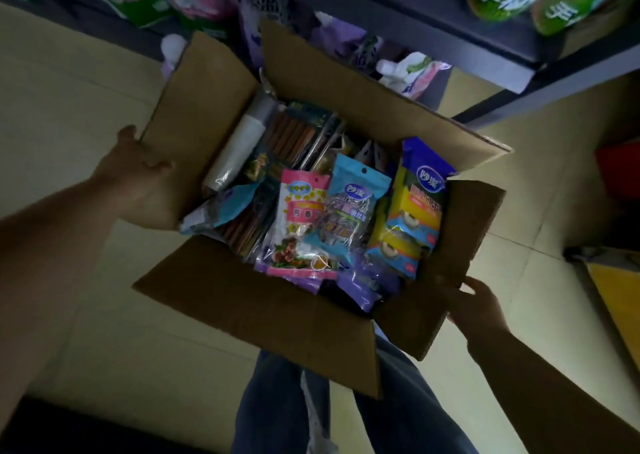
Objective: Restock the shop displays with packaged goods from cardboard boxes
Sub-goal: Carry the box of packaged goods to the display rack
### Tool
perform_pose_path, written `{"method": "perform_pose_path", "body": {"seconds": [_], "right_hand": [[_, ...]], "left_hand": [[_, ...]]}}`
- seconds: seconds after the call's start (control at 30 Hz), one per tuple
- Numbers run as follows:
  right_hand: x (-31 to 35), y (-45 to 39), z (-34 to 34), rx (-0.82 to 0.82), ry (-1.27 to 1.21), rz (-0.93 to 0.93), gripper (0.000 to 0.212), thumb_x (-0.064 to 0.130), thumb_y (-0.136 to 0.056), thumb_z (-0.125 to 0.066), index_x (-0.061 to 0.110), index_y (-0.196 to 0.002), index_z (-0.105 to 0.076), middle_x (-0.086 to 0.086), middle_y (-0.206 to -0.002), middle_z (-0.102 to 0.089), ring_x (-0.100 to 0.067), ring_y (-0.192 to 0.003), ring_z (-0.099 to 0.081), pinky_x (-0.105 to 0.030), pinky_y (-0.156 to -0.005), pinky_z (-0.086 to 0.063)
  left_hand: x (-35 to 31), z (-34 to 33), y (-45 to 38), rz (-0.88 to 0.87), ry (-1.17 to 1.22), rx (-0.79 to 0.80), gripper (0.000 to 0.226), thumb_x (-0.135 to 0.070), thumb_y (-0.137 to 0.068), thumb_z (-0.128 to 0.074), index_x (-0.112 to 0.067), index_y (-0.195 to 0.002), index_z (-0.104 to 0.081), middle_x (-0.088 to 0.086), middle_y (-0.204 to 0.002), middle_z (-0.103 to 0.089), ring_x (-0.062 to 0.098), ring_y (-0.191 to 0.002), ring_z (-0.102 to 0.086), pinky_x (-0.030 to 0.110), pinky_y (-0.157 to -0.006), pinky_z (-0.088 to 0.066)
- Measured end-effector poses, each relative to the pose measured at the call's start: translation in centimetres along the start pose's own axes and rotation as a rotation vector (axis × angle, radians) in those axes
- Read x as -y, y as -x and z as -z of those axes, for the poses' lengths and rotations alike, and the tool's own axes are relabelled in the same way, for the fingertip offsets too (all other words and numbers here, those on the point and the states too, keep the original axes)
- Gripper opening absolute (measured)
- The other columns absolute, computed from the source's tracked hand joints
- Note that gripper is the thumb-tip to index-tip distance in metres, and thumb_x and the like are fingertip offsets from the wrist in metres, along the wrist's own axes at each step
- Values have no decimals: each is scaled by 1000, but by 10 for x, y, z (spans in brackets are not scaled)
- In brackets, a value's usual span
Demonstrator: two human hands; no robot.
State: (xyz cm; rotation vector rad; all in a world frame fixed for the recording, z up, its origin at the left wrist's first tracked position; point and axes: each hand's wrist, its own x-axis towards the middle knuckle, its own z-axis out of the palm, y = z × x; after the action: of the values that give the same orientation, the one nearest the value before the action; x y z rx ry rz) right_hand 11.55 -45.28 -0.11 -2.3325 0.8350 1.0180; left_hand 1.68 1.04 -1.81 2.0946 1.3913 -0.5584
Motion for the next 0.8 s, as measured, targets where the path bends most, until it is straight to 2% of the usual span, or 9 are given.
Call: {"method": "perform_pose_path", "body": {"seconds": [0.07,0.13,0.2,0.27,0.33,0.47,0.6,0.7,0.8], "right_hand": [[-1,-6,-10,1,103,53,45,39,-88,-63,6,-119,-60,-12,-103,-66,-33,-93,-63,-44,-83,-54],[3,-11,-14,-28,197,93,36,35,-92,-57,3,-106,-65,-14,-91,-65,-36,-90,-62,-39,-79,-51],[10,-15,-15,-37,274,83,36,34,-93,-55,0,-97,-66,-14,-79,-62,-35,-84,-59,-35,-72,-46],[14,-20,-17,-21,337,73,39,35,-94,-55,-3,-95,-65,-15,-77,-60,-34,-80,-56,-32,-67,-40],[19,-21,-18,-17,402,95,39,32,-94,-55,-6,-97,-64,-23,-88,-63,-39,-87,-59,-31,-66,-37],[20,-20,-16,-30,472,187,37,26,-94,-55,-9,-96,-64,-27,-95,-66,-42,-94,-61,-31,-65,-36],[19,-15,-4,-30,529,262,35,29,-95,-53,-3,-85,-63,-15,-76,-60,-36,-78,-59,-28,-55,-34],[19,2,16,-16,567,325,37,31,-95,-52,9,-66,-53,-3,-60,-51,-19,-56,-49,-25,-45,-29],[30,35,39,20,679,356,39,34,-95,-51,19,-59,-45,1,-58,-51,-18,-56,-51,-25,-46,-32]], "left_hand": [[-5,-2,-11,-12,-69,13,67,-38,-86,-59,-5,-139,-36,24,-129,-53,44,-113,-53,42,-88,-42],[-7,-5,-15,-82,-191,-20,55,-42,-84,-50,1,-116,-55,27,-110,-60,45,-98,-57,38,-75,-41],[-9,-8,-17,-132,-250,-57,47,-39,-93,-52,6,-107,-61,31,-106,-62,45,-95,-58,40,-75,-42],[-12,-11,-12,-156,-296,-90,46,-35,-95,-51,8,-104,-62,33,-105,-61,46,-97,-58,43,-80,-44],[-17,-16,-3,-238,-361,-116,42,-30,-95,-52,10,-101,-60,35,-105,-60,48,-100,-56,45,-83,-44],[-30,-32,24,-337,-427,-153,34,-24,-97,-50,9,-95,-58,33,-100,-60,47,-98,-56,43,-76,-42],[-20,-39,51,-327,-401,-211,33,-23,-98,-46,5,-86,-57,27,-87,-61,41,-82,-57,35,-63,-33],[3,-34,83,-279,-326,-221,30,-23,-97,-48,-3,-75,-52,14,-68,-50,30,-66,-47,33,-60,-29],[31,-22,127,-174,-238,-212,31,-24,-95,-51,-9,-68,-45,3,-60,-39,23,-60,-41,31,-57,-29]]}}
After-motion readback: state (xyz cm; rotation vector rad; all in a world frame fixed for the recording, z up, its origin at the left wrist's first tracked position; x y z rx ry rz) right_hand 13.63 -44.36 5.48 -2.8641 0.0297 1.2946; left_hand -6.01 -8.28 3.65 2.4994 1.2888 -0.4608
